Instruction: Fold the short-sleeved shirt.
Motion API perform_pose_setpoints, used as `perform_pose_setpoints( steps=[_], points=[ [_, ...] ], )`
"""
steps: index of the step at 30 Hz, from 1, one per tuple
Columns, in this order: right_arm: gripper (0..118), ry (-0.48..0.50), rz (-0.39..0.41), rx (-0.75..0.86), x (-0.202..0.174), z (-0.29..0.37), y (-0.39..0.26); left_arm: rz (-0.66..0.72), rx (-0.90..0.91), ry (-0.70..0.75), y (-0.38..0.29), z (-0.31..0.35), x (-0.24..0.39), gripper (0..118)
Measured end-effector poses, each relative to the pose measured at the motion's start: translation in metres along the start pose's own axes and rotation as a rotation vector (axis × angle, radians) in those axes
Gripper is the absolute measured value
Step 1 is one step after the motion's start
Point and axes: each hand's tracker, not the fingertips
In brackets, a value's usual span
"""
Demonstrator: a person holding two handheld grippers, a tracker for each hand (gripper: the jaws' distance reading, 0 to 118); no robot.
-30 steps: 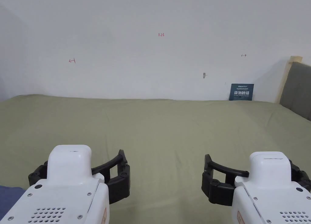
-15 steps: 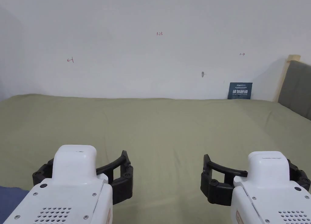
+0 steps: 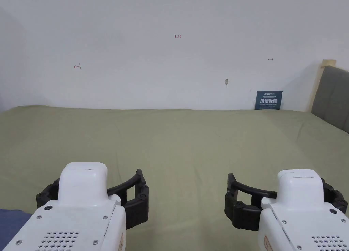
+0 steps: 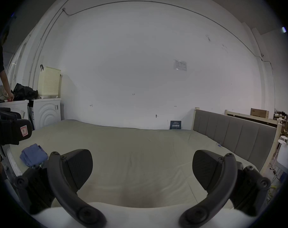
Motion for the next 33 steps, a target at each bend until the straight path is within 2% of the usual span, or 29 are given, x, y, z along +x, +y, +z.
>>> perform_pose_setpoints(
  steps=[9,12,14,18,33],
  points=[
    [118,0.003,-0.009,-0.004,0.001,-0.001,0.000,0.002,-0.030,0.015,0.001,-0.003,0.003,98],
    [118,0.002,-0.003,-0.006,0.000,-0.001,0.000,0.082,-0.137,0.007,0.007,-0.007,0.001,98],
    [118,0.003,-0.004,-0.008,0.000,-0.002,-0.001,0.075,-0.205,0.018,0.010,-0.012,0.001,98],
    [118,0.007,-0.007,-0.012,0.001,-0.002,-0.002,0.028,-0.170,0.021,0.005,-0.011,0.004,98],
    [118,0.007,-0.004,-0.022,0.000,-0.004,-0.004,0.010,-0.187,-0.031,0.004,-0.006,0.009,98]
  ],
)
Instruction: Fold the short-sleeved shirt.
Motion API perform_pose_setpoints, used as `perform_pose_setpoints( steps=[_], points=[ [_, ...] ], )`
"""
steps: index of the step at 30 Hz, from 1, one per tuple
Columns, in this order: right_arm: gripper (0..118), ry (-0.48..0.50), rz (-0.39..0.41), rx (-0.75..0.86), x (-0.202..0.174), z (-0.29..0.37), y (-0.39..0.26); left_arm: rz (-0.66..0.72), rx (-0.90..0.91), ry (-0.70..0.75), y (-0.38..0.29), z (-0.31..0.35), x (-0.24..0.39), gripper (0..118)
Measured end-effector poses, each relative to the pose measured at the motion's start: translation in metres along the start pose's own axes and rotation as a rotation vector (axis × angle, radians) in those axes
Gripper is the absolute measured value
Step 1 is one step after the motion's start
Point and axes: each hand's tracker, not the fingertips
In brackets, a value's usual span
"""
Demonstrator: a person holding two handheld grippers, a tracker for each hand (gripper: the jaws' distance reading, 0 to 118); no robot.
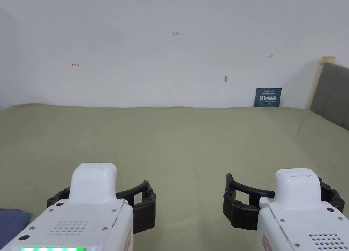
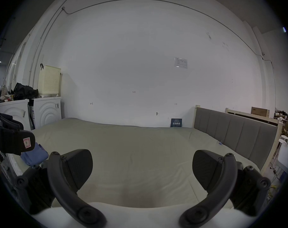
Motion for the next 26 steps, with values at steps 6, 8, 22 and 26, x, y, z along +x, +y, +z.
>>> perform_pose_setpoints(
  steps=[6,8,22,26],
  points=[
    [118,0.001,-0.001,-0.002,0.0002,-0.0006,-0.0001,-0.026,0.019,0.007,-0.0011,0.0023,0.0024,98],
    [118,0.001,0.001,-0.003,0.0002,-0.0007,-0.0001,-0.024,0.014,0.005,-0.0013,0.0025,0.0024,98],
    [118,0.004,0.007,0.002,-0.0005,-0.0006,0.0014,-0.030,0.044,0.022,-0.0002,0.0058,0.0002,98],
    [118,0.004,0.004,0.001,-0.0001,-0.0018,0.0024,-0.044,0.053,0.029,0.0028,0.0085,0.0005,98]
  ],
)
